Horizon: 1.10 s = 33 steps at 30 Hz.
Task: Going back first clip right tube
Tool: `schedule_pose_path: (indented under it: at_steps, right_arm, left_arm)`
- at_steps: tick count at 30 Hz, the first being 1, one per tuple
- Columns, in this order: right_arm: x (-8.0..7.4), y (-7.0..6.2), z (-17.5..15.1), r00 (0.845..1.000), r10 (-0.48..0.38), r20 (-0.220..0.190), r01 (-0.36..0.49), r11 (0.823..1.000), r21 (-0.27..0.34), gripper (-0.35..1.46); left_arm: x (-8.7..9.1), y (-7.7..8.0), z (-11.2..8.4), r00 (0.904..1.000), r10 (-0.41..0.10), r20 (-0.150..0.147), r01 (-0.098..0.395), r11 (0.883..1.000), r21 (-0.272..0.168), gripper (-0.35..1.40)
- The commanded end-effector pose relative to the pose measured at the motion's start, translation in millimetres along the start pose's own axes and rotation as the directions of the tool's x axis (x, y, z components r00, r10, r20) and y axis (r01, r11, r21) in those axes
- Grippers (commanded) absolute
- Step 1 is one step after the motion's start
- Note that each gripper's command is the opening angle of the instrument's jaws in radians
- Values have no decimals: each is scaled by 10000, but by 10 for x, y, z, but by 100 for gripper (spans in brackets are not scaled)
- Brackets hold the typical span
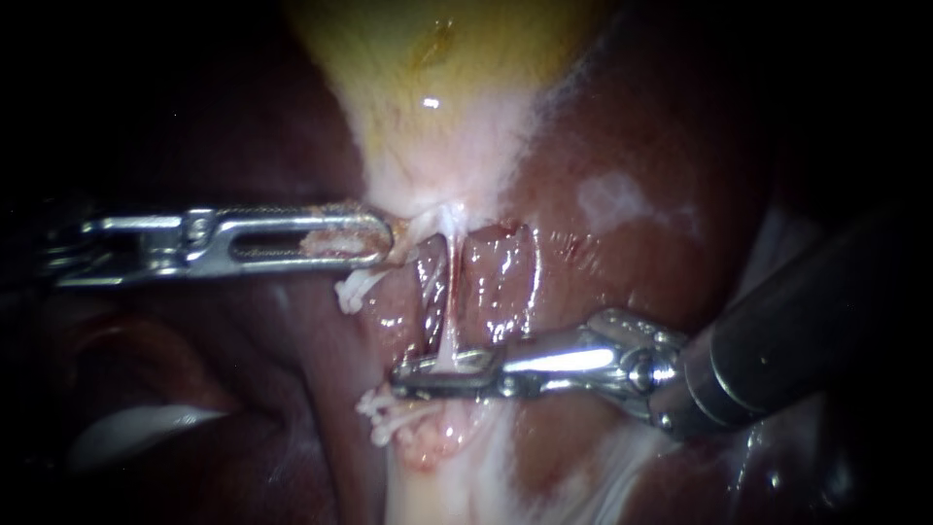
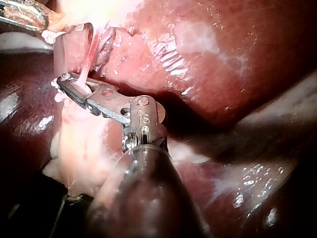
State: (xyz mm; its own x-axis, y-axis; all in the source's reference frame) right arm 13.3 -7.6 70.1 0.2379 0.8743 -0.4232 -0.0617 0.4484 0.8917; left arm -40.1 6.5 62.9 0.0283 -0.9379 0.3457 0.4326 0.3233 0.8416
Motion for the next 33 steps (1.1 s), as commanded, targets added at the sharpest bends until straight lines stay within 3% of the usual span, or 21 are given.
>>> schedule_pose_path:
  at_steps: [1,16,23,24,27,29,31,33]
  right_arm:
    - [1,0,-1,10000,-57,-10,57,10000,-27,-35]
    - [9,-5,-5,9912,-1180,603,1238,9869,-1037,-35]
    - [11,-9,-7,9907,-1216,607,1274,9865,-1031,-35]
    - [11,-9,-7,9901,-1203,718,1259,9889,-783,-34]
    - [11,-12,-6,9852,-1628,527,1655,9849,-509,24]
    - [12,-12,-3,9842,-1749,277,1758,9839,-318,41]
    - [13,-13,-2,9845,-1752,-63,1751,9843,-203,47]
    - [15,-14,0,9846,-1744,-154,1741,9846,-184,50]
  left_arm:
    - [0,0,0,10000,5,3,-5,10000,-7,-35]
    - [0,0,0,10000,4,3,-4,10000,-7,-35]
    - [0,0,0,10000,5,3,-5,10000,-7,-35]
    - [0,0,0,10000,5,3,-5,10000,-6,-35]
    - [0,1,0,10000,6,1,-6,10000,-4,-35]
    - [0,1,0,10000,6,0,-6,10000,-3,-35]
    - [0,1,0,10000,6,0,-6,10000,-2,-35]
    - [0,1,0,10000,7,-1,-7,10000,-1,-35]
